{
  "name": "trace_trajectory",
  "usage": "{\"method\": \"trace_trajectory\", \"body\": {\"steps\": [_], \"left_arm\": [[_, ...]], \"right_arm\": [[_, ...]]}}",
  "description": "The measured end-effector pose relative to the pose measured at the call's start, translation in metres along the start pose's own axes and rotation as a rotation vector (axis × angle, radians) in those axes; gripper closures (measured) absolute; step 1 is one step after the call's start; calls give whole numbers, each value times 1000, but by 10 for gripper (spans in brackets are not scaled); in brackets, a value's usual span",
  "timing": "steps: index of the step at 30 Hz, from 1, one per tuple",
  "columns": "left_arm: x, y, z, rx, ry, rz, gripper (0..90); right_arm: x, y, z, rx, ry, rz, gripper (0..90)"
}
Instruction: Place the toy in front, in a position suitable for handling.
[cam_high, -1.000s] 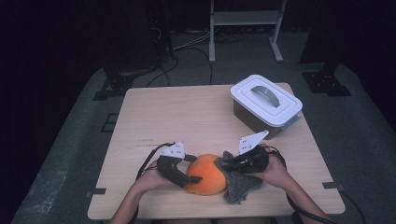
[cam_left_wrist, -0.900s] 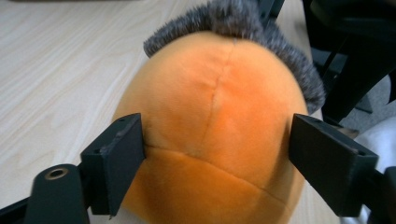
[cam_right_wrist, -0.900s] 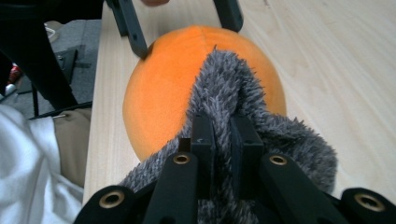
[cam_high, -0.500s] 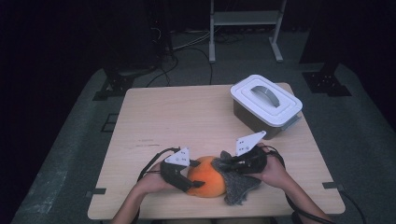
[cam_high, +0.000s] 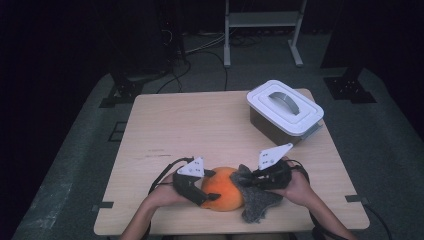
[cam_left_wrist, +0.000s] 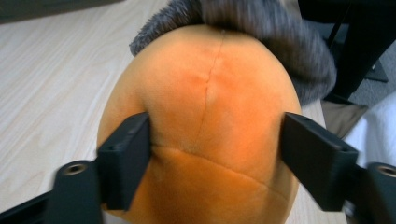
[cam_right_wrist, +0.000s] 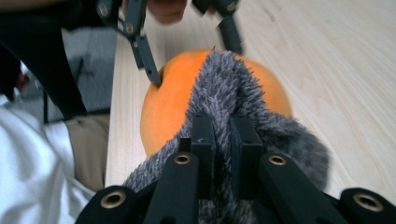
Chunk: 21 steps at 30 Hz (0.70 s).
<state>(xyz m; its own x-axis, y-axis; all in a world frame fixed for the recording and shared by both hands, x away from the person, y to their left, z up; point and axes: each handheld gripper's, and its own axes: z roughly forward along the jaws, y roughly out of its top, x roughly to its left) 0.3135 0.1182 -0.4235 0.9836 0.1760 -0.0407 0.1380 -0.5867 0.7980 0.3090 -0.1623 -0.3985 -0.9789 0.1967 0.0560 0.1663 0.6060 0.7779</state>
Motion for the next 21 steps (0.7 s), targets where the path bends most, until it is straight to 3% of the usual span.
{"method": "trace_trajectory", "body": {"steps": [4, 5, 8, 10, 12, 16, 21], "left_arm": [[1, -1, 4, 8, 15, -16, 140], [0, 0, 5, 13, 30, -14, 171], [-7, 6, 6, -4, 79, 41, 326], [-12, 11, 10, 7, 103, 74, 342], [-13, 12, 12, 21, 111, 77, 343], [-12, 7, 10, 22, 97, 61, 352], [-13, 7, 9, 26, 67, 69, 349]], "right_arm": [[-1, 1, 7, 16, 7, 4, 815], [-2, 2, 6, 17, 0, -1, 815], [1, 14, 1, 5, -14, -28, 815], [2, 23, 2, 8, -15, -56, 815], [4, 29, 6, 20, -17, -69, 815], [2, 24, 12, 33, -12, -63, 816], [-3, 2, 4, 19, 0, -5, 816]]}}
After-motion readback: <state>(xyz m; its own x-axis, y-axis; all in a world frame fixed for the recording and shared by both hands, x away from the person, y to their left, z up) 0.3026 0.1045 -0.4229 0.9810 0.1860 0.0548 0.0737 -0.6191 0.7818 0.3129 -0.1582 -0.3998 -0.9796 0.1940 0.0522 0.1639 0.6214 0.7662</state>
